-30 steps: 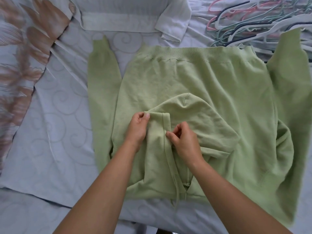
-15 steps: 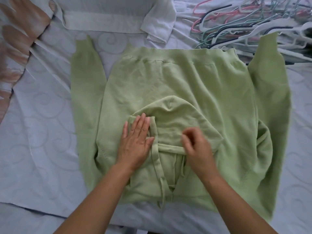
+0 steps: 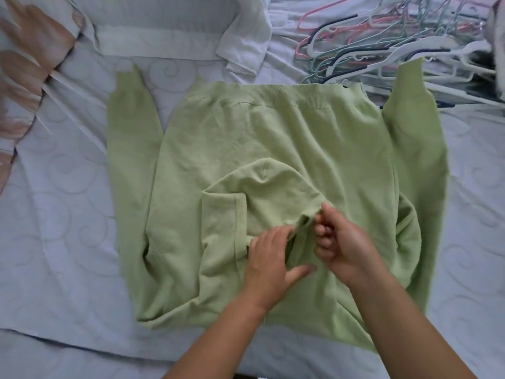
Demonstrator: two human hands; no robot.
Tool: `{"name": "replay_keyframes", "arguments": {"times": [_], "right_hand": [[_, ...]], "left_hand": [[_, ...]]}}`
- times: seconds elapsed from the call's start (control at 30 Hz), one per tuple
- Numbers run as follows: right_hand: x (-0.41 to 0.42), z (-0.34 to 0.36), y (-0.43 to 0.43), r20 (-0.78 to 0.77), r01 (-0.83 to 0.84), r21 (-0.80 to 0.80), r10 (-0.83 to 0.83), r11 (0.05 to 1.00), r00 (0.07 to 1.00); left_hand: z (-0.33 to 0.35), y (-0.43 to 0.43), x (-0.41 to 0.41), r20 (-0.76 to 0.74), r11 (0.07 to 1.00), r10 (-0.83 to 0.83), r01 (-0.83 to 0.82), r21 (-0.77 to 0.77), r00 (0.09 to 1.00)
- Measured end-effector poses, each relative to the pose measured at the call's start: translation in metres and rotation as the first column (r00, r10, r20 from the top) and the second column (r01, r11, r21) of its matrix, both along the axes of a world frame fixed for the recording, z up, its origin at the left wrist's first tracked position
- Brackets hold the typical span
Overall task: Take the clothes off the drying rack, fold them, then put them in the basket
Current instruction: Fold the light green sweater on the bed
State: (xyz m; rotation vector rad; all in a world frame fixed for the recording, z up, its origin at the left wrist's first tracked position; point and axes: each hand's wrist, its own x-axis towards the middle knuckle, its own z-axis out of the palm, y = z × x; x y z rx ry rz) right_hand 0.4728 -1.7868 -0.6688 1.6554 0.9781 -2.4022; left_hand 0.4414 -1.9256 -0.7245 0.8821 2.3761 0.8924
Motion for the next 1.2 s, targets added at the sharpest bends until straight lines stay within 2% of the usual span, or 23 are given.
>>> {"name": "replay_keyframes", "arguments": {"times": [0.03, 0.07, 0.1, 0.13, 0.2, 0.27, 0.33, 0.43, 0.5, 0.63, 0.7, 0.77, 0.8, 0.87, 0.9, 0.97, 1.03, 1.07, 1.1, 1.13, 1.17, 1.2], "right_hand": [[-0.007, 0.001, 0.000, -0.047, -0.028, 0.031, 0.030, 0.999, 0.998], [-0.011, 0.000, 0.001, -0.088, -0.069, 0.089, 0.077, 0.994, 0.993], [-0.012, -0.003, 0.001, -0.107, -0.118, 0.185, 0.139, 0.976, 0.984], [-0.009, -0.007, 0.003, -0.095, -0.169, 0.320, 0.209, 0.932, 0.973], [0.003, -0.017, 0.007, 0.015, -0.277, 0.594, 0.334, 0.756, 0.943], [0.014, -0.025, 0.007, 0.208, -0.433, 0.740, 0.437, 0.515, 0.875], [0.018, -0.032, 0.003, 0.400, -0.581, 0.750, 0.482, 0.316, 0.780], [0.009, -0.041, -0.005, 0.594, -0.717, 0.677, 0.452, 0.165, 0.665], [0.002, -0.041, -0.004, 0.616, -0.724, 0.670, 0.421, 0.166, 0.666], [-0.008, -0.023, 0.002, 0.421, -0.593, 0.681, 0.433, 0.430, 0.797], [-0.014, -0.019, 0.001, 0.257, -0.484, 0.672, 0.437, 0.560, 0.862], [-0.017, -0.023, -0.002, 0.149, -0.465, 0.643, 0.496, 0.608, 0.855], [-0.017, -0.029, -0.004, 0.116, -0.491, 0.623, 0.549, 0.609, 0.828], [-0.010, -0.037, -0.007, 0.074, -0.507, 0.642, 0.612, 0.575, 0.788], [-0.005, -0.039, -0.007, 0.083, -0.471, 0.720, 0.610, 0.510, 0.788], [0.008, -0.045, -0.004, 0.186, -0.395, 0.884, 0.588, 0.249, 0.787], [0.016, -0.055, 0.001, 0.321, -0.393, 0.919, 0.557, 0.011, 0.766], [0.018, -0.059, 0.004, 0.377, -0.424, 0.905, 0.531, -0.037, 0.759], [0.017, -0.063, 0.009, 0.423, -0.469, 0.883, 0.497, -0.036, 0.758], [0.014, -0.068, 0.015, 0.458, -0.510, 0.860, 0.464, -0.015, 0.759], [0.010, -0.072, 0.021, 0.477, -0.533, 0.846, 0.442, 0.004, 0.760], [0.005, -0.074, 0.028, 0.477, -0.533, 0.846, 0.434, 0.011, 0.764]], "left_hand": [[0.000, 0.011, 0.000, 0.185, 0.983, 0.181, -0.185, 0.008, 0.966], [-0.002, 0.020, -0.003, 0.341, 0.927, 0.359, -0.375, -0.020, 0.869], [-0.007, 0.027, -0.009, 0.429, 0.857, 0.485, -0.513, -0.057, 0.762], [-0.012, 0.032, -0.017, 0.438, 0.811, 0.553, -0.579, -0.086, 0.709], [-0.016, 0.035, -0.031, 0.405, 0.800, 0.573, -0.594, -0.087, 0.712], [-0.011, 0.034, -0.035, 0.399, 0.851, 0.493, -0.523, -0.039, 0.773], [-0.009, 0.032, -0.031, 0.399, 0.896, 0.409, -0.445, -0.004, 0.821], [-0.011, 0.027, -0.024, 0.417, 0.891, 0.404, -0.453, 0.021, 0.814], [-0.009, 0.027, -0.023, 0.399, 0.887, 0.418, -0.461, 0.014, 0.816], [-0.010, 0.022, -0.020, 0.434, 0.886, 0.394, -0.460, 0.055, 0.810], [-0.005, 0.020, -0.016, 0.574, 0.855, 0.362, -0.506, 0.109, 0.735], [0.000, 0.021, -0.012, 0.728, 0.813, 0.336, -0.574, 0.095, 0.597], [-0.001, 0.022, -0.011, 0.754, 0.810, 0.340, -0.582, 0.068, 0.561], [-0.004, 0.025, -0.012, 0.698, 0.807, 0.418, -0.590, 0.009, 0.582], [-0.006, 0.027, -0.013, 0.637, 0.796, 0.475, -0.605, -0.017, 0.608], [-0.008, 0.030, -0.015, 0.542, 0.790, 0.538, -0.610, -0.057, 0.645], [-0.009, 0.030, -0.013, 0.498, 0.820, 0.521, -0.567, -0.070, 0.693], [-0.008, 0.029, -0.010, 0.485, 0.839, 0.498, -0.541, -0.060, 0.718], [-0.004, 0.028, -0.007, 0.463, 0.857, 0.472, -0.514, -0.041, 0.750], [-0.005, 0.025, -0.002, 0.376, 0.879, 0.444, -0.477, -0.005, 0.814], [-0.008, 0.022, 0.002, 0.183, 0.915, 0.390, -0.402, 0.032, 0.902], [-0.012, 0.017, 0.007, -0.071, 0.960, 0.281, -0.280, 0.020, 0.957]]}}
